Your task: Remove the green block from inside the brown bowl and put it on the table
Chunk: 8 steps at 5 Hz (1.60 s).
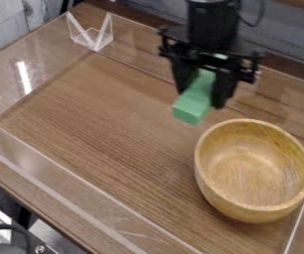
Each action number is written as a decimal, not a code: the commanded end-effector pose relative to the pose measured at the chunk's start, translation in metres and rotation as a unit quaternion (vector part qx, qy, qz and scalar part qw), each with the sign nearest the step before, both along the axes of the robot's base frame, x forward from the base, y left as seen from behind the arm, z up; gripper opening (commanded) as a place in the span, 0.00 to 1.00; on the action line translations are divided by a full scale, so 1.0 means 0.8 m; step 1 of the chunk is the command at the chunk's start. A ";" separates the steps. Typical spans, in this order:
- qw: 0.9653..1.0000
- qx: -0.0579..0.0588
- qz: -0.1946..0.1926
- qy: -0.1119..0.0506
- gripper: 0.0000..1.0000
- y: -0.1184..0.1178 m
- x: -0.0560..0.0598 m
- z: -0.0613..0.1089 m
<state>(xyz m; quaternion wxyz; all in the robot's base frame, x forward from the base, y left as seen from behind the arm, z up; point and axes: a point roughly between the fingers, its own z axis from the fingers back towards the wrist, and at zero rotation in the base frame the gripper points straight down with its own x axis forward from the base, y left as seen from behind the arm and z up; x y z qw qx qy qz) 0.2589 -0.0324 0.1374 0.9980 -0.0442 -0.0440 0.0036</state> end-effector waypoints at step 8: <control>0.996 -0.012 -0.034 -0.077 0.00 0.015 -0.026 -0.006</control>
